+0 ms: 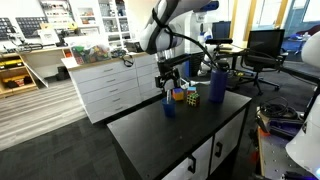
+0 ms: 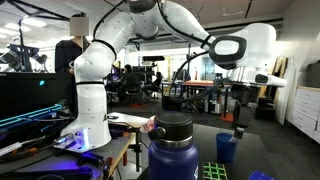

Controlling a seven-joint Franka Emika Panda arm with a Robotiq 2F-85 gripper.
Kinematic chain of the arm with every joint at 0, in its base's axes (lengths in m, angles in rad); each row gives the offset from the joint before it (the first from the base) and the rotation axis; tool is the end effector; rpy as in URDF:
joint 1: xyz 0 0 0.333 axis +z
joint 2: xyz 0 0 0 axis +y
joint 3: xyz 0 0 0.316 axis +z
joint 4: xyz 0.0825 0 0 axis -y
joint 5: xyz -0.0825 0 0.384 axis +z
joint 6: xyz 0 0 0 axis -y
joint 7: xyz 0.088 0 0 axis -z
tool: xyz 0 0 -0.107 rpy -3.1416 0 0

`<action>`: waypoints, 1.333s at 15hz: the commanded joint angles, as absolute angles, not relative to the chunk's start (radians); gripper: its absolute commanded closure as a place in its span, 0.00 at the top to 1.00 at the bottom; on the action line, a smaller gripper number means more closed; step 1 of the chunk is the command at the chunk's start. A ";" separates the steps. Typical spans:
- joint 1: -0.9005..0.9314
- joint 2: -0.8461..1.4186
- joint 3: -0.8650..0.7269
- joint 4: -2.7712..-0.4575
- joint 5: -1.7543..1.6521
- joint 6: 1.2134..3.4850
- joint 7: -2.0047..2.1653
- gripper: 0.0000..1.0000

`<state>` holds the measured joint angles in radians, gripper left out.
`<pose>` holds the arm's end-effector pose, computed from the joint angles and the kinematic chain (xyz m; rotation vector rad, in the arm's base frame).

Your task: Take the red marker out of the blue cup

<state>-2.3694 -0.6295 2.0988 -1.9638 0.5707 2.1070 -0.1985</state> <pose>0.5841 -0.1054 0.2781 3.0406 -0.5458 -0.1775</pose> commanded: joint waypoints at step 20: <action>-2.381 -0.652 2.100 -1.991 0.705 2.101 -0.231 1.00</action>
<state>-2.3715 -0.6387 2.1029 -1.9901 0.6677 2.1066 -0.2005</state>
